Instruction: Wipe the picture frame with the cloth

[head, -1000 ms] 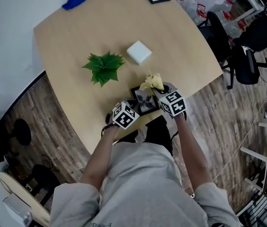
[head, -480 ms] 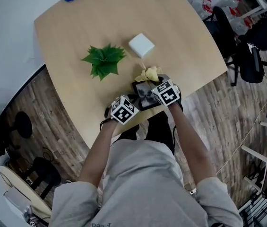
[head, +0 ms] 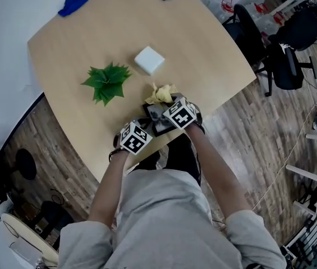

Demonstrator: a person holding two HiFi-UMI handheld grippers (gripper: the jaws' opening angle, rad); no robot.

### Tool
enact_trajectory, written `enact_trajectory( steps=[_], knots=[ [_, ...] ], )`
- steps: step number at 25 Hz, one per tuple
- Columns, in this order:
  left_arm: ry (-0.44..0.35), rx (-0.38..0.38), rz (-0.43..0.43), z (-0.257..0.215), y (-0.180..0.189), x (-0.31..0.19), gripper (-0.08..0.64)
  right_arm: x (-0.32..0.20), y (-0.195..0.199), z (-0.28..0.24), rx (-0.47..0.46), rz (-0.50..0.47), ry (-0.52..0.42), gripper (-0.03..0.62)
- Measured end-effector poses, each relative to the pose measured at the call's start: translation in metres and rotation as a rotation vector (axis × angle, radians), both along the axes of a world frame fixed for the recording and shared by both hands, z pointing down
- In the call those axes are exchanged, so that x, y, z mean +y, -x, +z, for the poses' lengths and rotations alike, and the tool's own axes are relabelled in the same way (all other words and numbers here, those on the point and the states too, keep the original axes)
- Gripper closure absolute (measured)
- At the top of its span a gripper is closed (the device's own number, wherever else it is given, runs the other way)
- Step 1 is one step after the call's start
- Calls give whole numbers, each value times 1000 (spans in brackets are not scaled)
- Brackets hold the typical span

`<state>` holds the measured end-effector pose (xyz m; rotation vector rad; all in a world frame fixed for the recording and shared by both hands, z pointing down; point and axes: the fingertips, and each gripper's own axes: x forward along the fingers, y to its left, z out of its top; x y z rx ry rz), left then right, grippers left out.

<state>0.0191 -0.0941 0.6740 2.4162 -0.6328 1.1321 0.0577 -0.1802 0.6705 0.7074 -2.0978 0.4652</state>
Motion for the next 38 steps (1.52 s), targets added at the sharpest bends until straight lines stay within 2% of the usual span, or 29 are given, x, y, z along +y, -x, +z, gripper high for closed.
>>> enact_trajectory(
  steps=[19,30,38],
  knots=[
    [4,-24,38,0,-1,0,508,20,-9,0,-7,27,5,537],
    [0,-24,61,0,-2,1,508,52,-22,2,4,26,-5,537],
    [-16,-17,51,0,-2,1,508,72,-32,-1,-31,35,-6,537]
  ],
)
